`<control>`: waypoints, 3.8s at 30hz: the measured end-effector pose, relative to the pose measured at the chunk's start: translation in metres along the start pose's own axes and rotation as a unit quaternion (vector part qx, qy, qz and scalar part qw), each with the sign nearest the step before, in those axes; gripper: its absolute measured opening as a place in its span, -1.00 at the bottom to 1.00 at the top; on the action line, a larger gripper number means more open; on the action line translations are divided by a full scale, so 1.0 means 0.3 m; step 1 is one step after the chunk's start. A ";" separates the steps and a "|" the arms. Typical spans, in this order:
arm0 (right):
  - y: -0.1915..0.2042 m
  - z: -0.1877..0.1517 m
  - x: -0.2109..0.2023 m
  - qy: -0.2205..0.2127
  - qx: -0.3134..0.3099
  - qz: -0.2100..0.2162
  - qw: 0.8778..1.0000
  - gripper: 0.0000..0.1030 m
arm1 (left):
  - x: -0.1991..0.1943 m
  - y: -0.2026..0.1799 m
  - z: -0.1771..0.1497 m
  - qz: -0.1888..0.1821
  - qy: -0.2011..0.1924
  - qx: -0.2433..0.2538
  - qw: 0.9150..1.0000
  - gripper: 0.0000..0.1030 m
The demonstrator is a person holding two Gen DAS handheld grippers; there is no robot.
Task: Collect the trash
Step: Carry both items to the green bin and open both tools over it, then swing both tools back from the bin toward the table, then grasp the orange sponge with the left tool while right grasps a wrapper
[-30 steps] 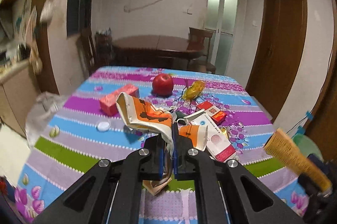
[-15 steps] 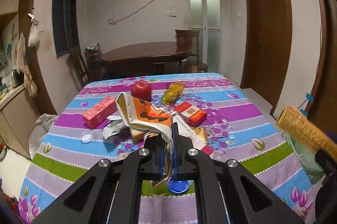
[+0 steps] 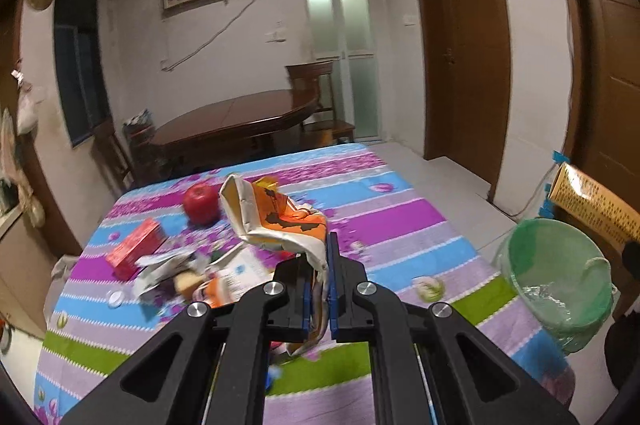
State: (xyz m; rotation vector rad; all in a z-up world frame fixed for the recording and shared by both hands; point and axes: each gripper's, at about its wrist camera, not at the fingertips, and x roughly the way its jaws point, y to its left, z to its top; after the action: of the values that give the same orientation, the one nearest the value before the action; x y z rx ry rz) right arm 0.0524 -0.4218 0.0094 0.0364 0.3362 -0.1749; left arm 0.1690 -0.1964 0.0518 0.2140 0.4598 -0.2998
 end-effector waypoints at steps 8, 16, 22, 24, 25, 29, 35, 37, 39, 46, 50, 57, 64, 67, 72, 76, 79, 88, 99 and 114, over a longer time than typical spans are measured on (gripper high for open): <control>-0.285 0.000 0.002 0.031 0.070 -0.066 0.995 -0.02 | 0.105 -0.288 0.075 -0.080 0.007 0.039 0.996 -0.86; -0.526 -0.023 0.032 0.094 0.146 -0.118 0.978 -0.01 | 0.275 -0.598 0.160 -0.256 0.062 0.066 0.963 -0.86; -0.633 -0.068 0.091 0.142 0.222 -0.104 0.959 -0.01 | 0.436 -0.779 0.159 -0.376 0.145 0.075 0.912 -0.86; -0.664 -0.097 0.117 0.153 0.256 -0.090 0.950 -0.01 | 0.497 -0.829 0.135 -0.394 0.178 0.078 0.899 -0.86; -0.673 -0.112 0.132 0.159 0.269 -0.083 0.946 -0.01 | 0.515 -0.847 0.127 -0.398 0.187 0.078 0.894 -0.86; -0.692 -0.157 0.178 0.176 0.304 -0.070 0.933 -0.01 | 0.591 -0.909 0.085 -0.408 0.222 0.069 0.883 -0.86; -0.704 -0.176 0.228 0.192 0.328 -0.062 0.923 0.27 | 0.657 -0.929 0.050 -0.382 0.230 0.063 0.893 0.09; -0.703 -0.175 0.221 0.187 0.328 -0.060 0.924 0.27 | 0.670 -0.915 0.050 -0.378 0.229 0.057 0.895 0.09; -0.703 -0.168 0.221 0.185 0.326 -0.057 0.925 0.27 | 0.680 -0.904 0.051 -0.371 0.226 0.050 0.899 0.09; -0.693 -0.149 0.203 0.177 0.315 -0.061 0.931 0.27 | 0.615 -0.832 0.022 -0.363 0.206 0.062 0.907 0.09; -0.684 -0.141 0.188 0.168 0.311 -0.061 0.933 0.27 | 0.561 -0.757 0.016 -0.353 0.193 0.049 0.914 0.18; -0.584 -0.126 0.116 0.107 0.280 -0.064 0.952 0.28 | 0.434 -0.579 -0.027 -0.280 0.119 0.029 0.952 0.40; -0.361 -0.127 0.043 -0.001 0.201 -0.086 0.976 0.52 | 0.320 -0.315 -0.109 -0.200 0.072 -0.015 0.977 0.57; -0.240 -0.141 0.035 -0.047 0.161 -0.090 0.982 0.57 | 0.278 -0.164 -0.146 -0.165 0.065 -0.055 0.983 0.63; -0.088 -0.137 0.082 -0.059 0.101 -0.049 0.992 0.64 | 0.187 0.090 -0.238 -0.101 0.056 -0.099 0.988 0.67; 0.040 -0.111 0.146 -0.042 0.054 0.022 0.997 0.64 | 0.085 0.349 -0.318 -0.023 0.042 -0.167 0.985 0.72; 0.148 -0.081 0.198 -0.023 0.016 0.097 0.995 0.64 | 0.016 0.518 -0.380 0.039 0.027 -0.221 0.974 0.81; 0.495 0.039 0.442 0.061 -0.065 0.277 0.957 0.43 | -0.017 0.797 -0.489 0.077 0.045 -0.350 0.932 0.81; 0.812 0.028 0.740 0.180 -0.110 0.338 0.917 -0.77 | -0.030 0.952 -0.586 0.107 0.054 -0.407 0.906 0.81; 0.456 0.139 0.240 0.055 0.064 0.406 0.910 -0.91 | 0.008 0.886 -0.537 0.048 0.087 -0.327 0.940 0.81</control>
State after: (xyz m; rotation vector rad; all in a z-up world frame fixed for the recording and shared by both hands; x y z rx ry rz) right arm 0.1571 -0.3016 0.0257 0.3119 0.3972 0.6363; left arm 0.1940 0.0945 -0.0545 -0.3910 0.6973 -0.0207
